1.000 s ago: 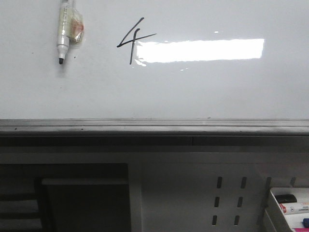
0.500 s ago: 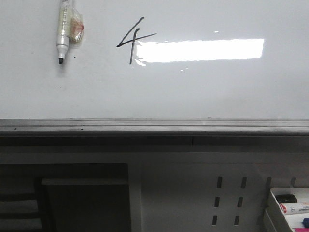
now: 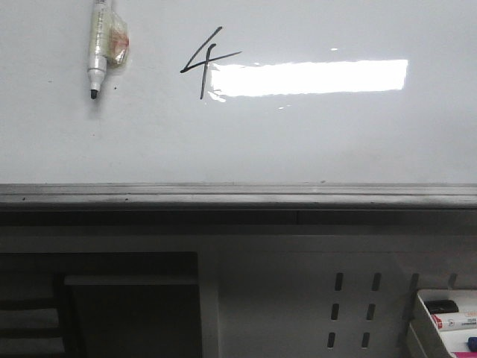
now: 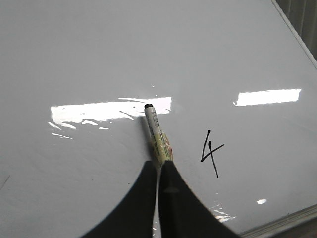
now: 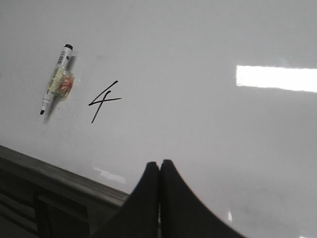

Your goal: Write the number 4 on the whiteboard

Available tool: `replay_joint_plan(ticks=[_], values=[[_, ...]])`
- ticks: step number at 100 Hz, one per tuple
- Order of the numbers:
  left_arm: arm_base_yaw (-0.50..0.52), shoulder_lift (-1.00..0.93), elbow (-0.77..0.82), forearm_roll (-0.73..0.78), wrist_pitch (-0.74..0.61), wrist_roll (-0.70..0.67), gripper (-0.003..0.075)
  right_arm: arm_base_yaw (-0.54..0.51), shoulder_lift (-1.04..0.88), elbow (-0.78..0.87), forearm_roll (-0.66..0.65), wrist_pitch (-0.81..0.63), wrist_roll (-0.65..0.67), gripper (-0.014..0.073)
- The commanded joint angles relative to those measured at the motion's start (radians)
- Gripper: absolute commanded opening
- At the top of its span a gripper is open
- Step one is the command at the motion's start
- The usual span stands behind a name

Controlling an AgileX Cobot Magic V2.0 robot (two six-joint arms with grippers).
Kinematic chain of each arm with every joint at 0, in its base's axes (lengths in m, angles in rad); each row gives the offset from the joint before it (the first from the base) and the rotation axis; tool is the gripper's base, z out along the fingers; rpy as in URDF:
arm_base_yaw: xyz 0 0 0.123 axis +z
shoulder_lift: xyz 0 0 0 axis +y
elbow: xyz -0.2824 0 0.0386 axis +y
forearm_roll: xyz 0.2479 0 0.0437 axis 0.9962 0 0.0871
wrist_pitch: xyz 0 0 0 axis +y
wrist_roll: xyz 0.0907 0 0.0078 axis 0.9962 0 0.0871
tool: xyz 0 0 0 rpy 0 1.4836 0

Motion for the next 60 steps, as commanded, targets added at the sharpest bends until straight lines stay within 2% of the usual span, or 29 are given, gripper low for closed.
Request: replay_joint_plan(ticks=[1,8,15,25,42,49,60], values=[[0.0,0.009,-0.024,0.016,-0.014,-0.002,-0.002,-0.005,0.011,-0.026,0.032,-0.033,-0.01,-0.0066],[0.0,0.009,-0.02,0.043,-0.009,-0.002,-0.002,-0.005,0.011,-0.026,0.032,-0.033,-0.01,-0.0066],[0.007,0.009,-0.017,0.185,-0.013,-0.072,-0.002,-0.005,0.011,-0.026,0.032,-0.033,-0.01,-0.0066],[0.078,0.027,0.002,0.549,-0.032,-0.409,-0.002,-0.005,0.011,-0.026,0.032,-0.033,-0.01,-0.0066],[0.315,0.032,0.065,1.105,0.047,-1.011,-0.002,-0.005,0.011,-0.026,0.032,-0.033,-0.01,-0.0066],[0.398,0.012,0.086,1.264,0.096,-1.19,-0.002,-0.005,0.011,-0.026,0.032,-0.033,-0.01,-0.0066],[0.48,-0.039,0.12,1.373,0.116,-1.299,-0.002,-0.005,0.011,-0.026,0.032,-0.033,-0.01,-0.0066]])
